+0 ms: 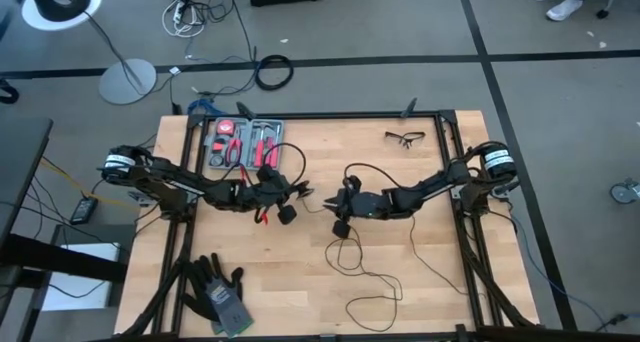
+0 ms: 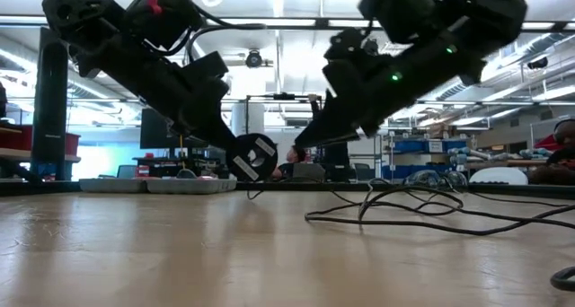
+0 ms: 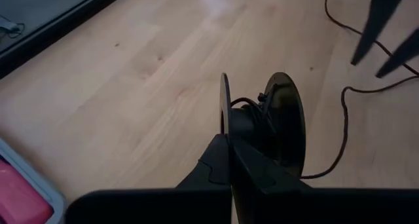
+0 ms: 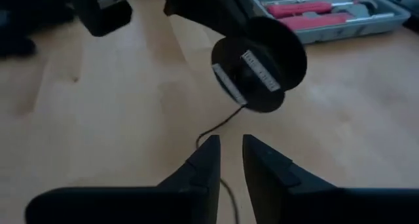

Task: Coil cords
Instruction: Coil the black wire on the black spool

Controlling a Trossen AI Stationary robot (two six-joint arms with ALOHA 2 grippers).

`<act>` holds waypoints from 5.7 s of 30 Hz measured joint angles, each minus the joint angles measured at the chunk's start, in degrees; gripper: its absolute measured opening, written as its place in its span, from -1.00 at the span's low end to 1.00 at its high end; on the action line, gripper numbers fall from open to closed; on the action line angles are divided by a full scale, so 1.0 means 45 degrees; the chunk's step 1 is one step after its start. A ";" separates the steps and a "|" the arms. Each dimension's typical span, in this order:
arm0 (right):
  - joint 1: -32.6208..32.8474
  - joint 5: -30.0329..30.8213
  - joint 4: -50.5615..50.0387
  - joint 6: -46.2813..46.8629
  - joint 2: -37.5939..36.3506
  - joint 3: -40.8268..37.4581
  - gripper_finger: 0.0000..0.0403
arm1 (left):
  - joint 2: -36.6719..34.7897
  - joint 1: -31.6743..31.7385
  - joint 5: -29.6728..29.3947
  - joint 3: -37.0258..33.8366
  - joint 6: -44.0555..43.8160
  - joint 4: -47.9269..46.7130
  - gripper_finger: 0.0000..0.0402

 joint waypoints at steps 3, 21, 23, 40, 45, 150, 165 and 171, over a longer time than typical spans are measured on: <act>0.0054 0.0002 0.0157 0.0771 -0.0009 -0.0372 -0.67 | -0.0005 0.0106 -0.0010 0.0015 -0.0005 0.0070 -1.00; -0.0130 -0.0702 -0.0895 -0.2402 0.0070 -0.0360 -0.38 | -0.0015 0.0155 -0.0039 0.0029 -0.0048 0.0320 -1.00; -0.0209 -0.0712 -0.0865 -0.2561 0.0073 -0.0360 -0.36 | -0.0015 0.0155 -0.0039 0.0029 -0.0049 0.0334 -1.00; -0.0706 -0.1799 -0.1201 -0.2617 0.0306 -0.0355 -0.80 | -0.0019 0.0155 0.0080 0.0029 0.0005 0.1074 -1.00; -0.0706 -0.1795 -0.1159 -0.1717 0.0306 -0.0355 -0.96 | -0.0019 0.0155 0.0097 0.0029 -0.0034 0.1343 -1.00; -0.0895 0.0751 -0.0021 0.2244 0.0296 -0.1171 -0.44 | -0.0097 0.0130 -0.2093 0.0024 -0.0005 0.5079 -1.00; -0.0929 -0.0385 0.0393 0.1343 0.1219 0.0172 -0.99 | -0.0097 0.0145 -0.2099 0.0024 -0.0015 0.5797 -1.00; -0.0754 -0.1356 0.0319 -0.0515 0.3757 0.3149 -0.99 | -0.0097 0.0145 -0.2065 0.0015 -0.0051 0.5251 -1.00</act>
